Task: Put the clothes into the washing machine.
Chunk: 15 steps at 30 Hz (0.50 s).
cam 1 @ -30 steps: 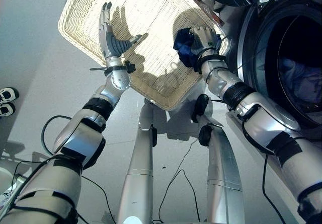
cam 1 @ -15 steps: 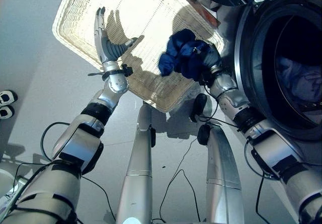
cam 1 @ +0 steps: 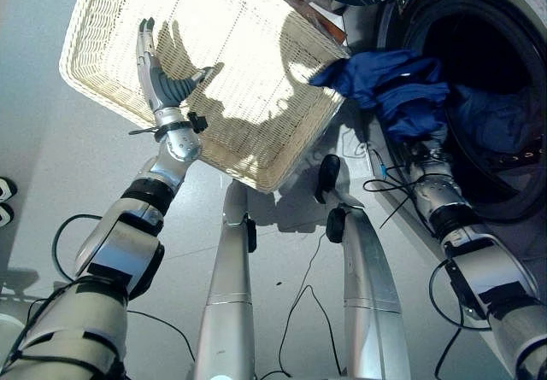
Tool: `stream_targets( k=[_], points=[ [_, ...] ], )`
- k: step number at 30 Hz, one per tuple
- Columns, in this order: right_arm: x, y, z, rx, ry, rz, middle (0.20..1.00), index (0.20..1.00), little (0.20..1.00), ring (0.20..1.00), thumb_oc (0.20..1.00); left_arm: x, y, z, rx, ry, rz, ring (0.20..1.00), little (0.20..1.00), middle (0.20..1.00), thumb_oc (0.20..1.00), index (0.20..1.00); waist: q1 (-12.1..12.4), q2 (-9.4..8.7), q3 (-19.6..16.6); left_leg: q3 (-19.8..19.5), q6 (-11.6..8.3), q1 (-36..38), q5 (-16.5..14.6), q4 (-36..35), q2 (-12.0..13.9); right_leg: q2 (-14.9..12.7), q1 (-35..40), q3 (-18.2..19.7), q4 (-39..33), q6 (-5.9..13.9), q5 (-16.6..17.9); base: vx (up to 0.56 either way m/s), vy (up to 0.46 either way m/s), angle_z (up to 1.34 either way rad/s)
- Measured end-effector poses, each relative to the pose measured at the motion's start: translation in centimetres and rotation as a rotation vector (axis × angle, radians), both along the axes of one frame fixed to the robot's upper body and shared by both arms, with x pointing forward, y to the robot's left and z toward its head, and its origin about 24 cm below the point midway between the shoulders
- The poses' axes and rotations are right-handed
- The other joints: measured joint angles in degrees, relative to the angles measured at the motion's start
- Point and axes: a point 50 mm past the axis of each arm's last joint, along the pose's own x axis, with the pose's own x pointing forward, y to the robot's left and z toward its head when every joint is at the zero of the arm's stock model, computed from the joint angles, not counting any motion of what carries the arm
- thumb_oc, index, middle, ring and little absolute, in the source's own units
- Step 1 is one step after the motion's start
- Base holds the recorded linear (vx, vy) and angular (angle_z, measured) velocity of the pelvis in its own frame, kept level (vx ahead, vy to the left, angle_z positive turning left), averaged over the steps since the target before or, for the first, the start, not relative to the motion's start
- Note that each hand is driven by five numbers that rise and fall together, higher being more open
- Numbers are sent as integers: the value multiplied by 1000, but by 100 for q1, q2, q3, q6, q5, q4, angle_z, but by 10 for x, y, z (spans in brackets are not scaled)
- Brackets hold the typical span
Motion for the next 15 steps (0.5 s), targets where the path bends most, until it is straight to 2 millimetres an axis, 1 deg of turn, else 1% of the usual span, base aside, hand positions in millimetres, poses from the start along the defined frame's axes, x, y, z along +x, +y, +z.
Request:
stream_targets(
  k=[2, 4, 6, 8, 10, 11, 12, 13, 15],
  points=[
    [-2, -19, 1, 66, 54, -91, 200, 200, 200, 200, 200, -1, 4, 0, 4, -2, 5, 1000, 1000, 1000, 1000, 1000, 22, 0, 0, 4, -1, 1, 0, 2, 27, 28, 3, 1, -18, -8, 21, 10, -7, -5],
    [-5, -38, 9, 150, 119, -203, 200, 200, 200, 200, 200, -1, 5, -2, 6, -1, 5, 1000, 1000, 1000, 1000, 1000, 31, 0, 0, 14, -1, 2, 1, 9, 49, 52, 11, 3, -44, -18, 53, 13, -20, -5],
    [-12, -57, 16, 261, 185, -370, 200, 200, 200, 200, 200, -3, 6, -11, 8, 10, -4, 1000, 1000, 1000, 1000, 1000, 40, -1, 1, 20, 5, 2, 5, 19, 51, 58, 24, 11, -78, -12, 87, 6, -47, -3],
    [-19, -66, 21, 326, 219, -484, 200, 200, 200, 200, 200, -7, 7, -19, 7, 15, -8, 1000, 1000, 1000, 1000, 1000, 44, -5, 3, 21, 15, 2, 13, 18, 48, 60, 47, 13, -122, 18, 113, -9, -57, -3],
    [-29, -75, 32, 383, 198, -618, 200, 200, 200, 200, 200, -13, 12, -24, 23, 11, -6, 1000, 1000, 1000, 1000, 1000, 39, -4, 4, 29, 23, -17, 17, -1, 48, 70, 50, 18, -207, 61, 138, -27, -40, -6],
    [-36, -79, 41, 379, 171, -697, 435, 435, 435, 435, 435, -15, 18, -27, 29, 18, 8, 1000, 1000, 1000, 1000, 1000, 38, -4, 5, 29, 24, -40, 12, -14, 52, 79, 45, 21, -267, 75, 176, -26, -13, -7],
    [-41, -82, 48, 359, 148, -747, 727, 727, 727, 727, 727, -17, 23, -28, 36, 20, 20, 1000, 1000, 1000, 1000, 1000, 38, -5, 7, 26, 55, -71, -19, -16, 55, 92, 35, 25, -318, 89, 210, -34, -1, -6],
    [-44, -84, 52, 342, 135, -773, 1000, 1000, 1000, 1000, 1000, -17, 26, -27, 41, 21, 29, 1000, 1000, 1000, 1000, 1000, 38, -10, 10, 24, 58, -90, -20, -16, 52, 93, 28, 30, -352, 100, 236, -36, 5, -6],
    [-49, -84, 70, 239, 91, -814, 1000, 1000, 1000, 1000, 1000, -20, 37, -21, 55, 21, 55, 1000, 1000, 1000, 1000, 1000, 22, -21, 21, 40, 87, -123, -4, -27, 22, 87, 25, 72, -477, 146, 321, -41, -4, -7]
  ],
)
